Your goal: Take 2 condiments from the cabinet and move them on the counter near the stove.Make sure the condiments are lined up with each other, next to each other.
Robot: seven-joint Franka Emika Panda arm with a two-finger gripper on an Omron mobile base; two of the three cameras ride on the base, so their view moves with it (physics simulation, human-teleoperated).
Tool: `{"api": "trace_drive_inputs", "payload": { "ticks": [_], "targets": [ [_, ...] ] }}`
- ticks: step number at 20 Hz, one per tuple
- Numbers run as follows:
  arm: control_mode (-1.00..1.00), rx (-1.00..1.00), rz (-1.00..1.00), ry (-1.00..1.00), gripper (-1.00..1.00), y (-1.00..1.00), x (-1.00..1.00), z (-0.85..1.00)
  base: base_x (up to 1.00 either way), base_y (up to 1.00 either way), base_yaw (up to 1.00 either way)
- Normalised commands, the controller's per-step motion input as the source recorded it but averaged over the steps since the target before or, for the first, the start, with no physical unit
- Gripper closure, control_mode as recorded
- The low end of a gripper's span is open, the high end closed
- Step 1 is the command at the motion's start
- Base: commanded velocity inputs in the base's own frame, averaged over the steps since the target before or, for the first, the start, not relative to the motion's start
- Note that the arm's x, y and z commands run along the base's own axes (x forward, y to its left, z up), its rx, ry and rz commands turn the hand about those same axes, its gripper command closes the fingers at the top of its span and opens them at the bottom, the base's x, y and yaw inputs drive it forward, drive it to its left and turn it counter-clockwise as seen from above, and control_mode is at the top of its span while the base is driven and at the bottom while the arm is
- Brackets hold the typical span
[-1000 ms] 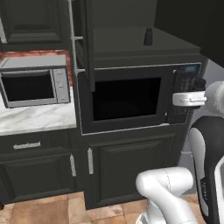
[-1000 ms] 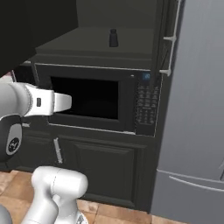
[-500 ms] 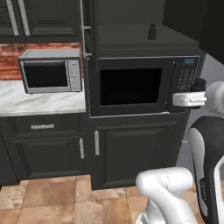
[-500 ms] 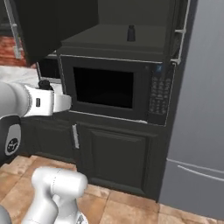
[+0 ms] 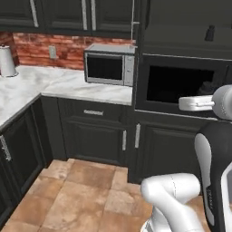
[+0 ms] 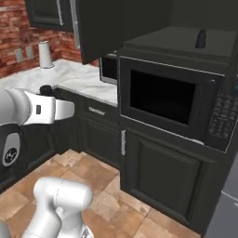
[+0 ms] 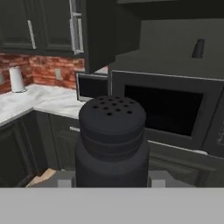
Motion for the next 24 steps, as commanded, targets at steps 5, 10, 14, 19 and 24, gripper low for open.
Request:
{"api": "trace_drive_inputs", "payload": {
  "ticks": [5,10,14,19,24],
  "targets": [
    [1.0,0.0,0.0,0.0,1.0,0.0,0.0,0.0,-0.04,0.0,0.56],
    [1.0,0.0,0.0,0.0,1.0,0.0,0.0,0.0,0.0,0.0,0.55],
    [1.0,0.0,0.0,0.0,1.0,0.0,0.0,0.0,0.0,0.0,0.51],
    [1.0,0.0,0.0,0.0,1.0,0.0,0.0,0.0,0.0,0.0,0.47],
    [1.0,0.0,0.0,0.0,1.0,0.0,0.0,0.0,0.0,0.03,0.42]
  ]
}}
